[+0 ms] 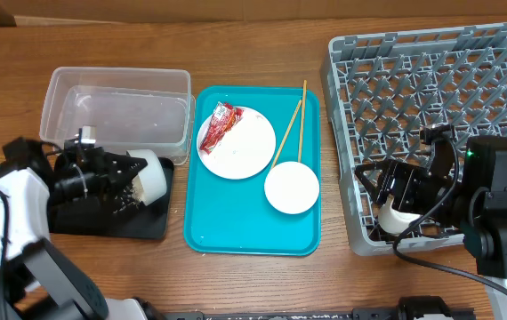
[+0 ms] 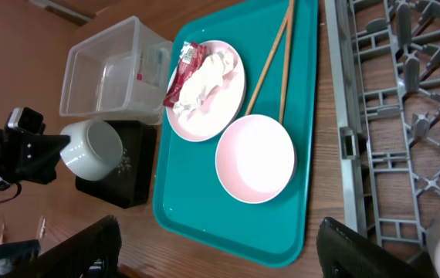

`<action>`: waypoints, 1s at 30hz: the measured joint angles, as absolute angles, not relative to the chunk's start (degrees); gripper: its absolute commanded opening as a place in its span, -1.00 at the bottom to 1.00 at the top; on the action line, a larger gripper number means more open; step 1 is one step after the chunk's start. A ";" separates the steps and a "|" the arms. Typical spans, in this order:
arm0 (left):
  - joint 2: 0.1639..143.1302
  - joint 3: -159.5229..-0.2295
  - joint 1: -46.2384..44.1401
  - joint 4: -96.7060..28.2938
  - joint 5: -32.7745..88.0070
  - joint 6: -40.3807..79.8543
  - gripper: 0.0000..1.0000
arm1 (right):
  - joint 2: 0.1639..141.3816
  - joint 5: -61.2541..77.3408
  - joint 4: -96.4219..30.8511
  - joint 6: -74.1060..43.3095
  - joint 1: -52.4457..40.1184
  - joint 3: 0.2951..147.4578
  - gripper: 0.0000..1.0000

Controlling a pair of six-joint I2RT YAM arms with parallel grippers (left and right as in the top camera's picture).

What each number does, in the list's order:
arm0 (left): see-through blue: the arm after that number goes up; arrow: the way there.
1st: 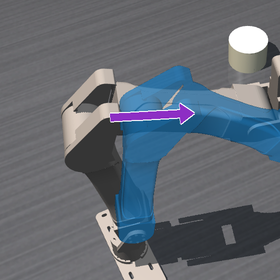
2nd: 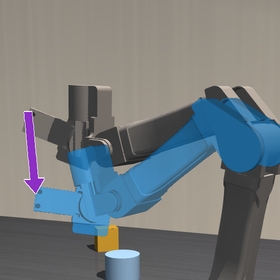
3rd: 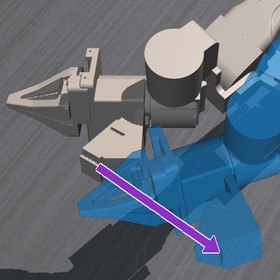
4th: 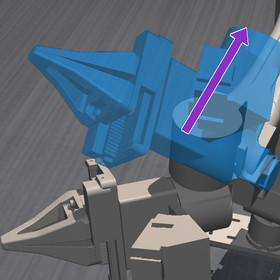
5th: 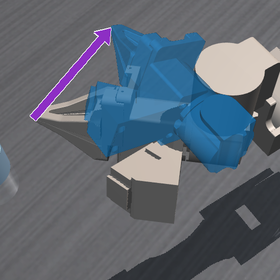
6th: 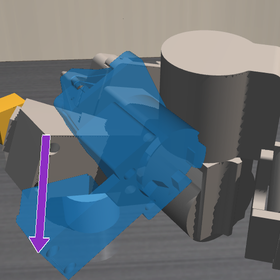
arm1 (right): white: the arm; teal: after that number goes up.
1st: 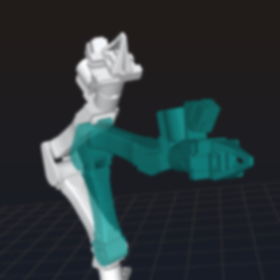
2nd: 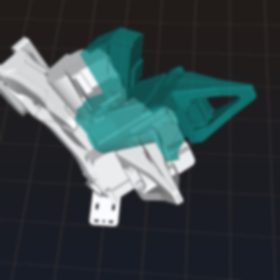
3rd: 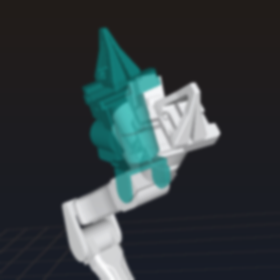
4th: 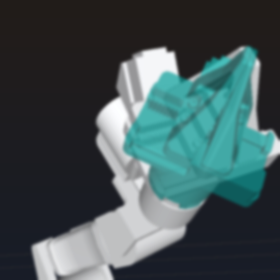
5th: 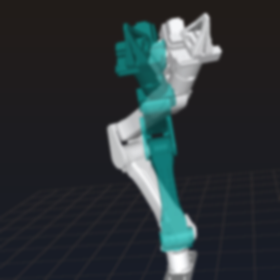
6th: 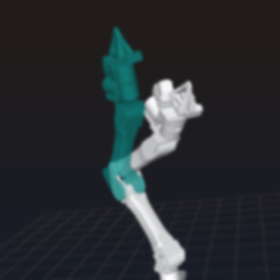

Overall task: Sort waste into correct bins and load items into the dishwasher
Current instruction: 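Tip the rice bowl over the black tray with the left gripper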

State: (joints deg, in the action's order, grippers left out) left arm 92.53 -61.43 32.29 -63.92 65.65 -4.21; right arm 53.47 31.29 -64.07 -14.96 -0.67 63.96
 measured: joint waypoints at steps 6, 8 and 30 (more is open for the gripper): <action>99.39 -61.32 36.88 -70.91 77.89 -14.26 -0.92 | 53.47 31.29 -63.68 -14.96 -0.67 63.96 0.67; 99.83 -61.21 38.11 -71.53 79.75 -16.12 -0.92 | 53.47 31.27 -63.68 -14.96 -0.67 63.96 0.67; 100.27 -61.12 42.61 -79.31 81.49 -31.73 -0.92 | 53.47 31.29 -63.79 -14.98 -0.67 63.96 0.68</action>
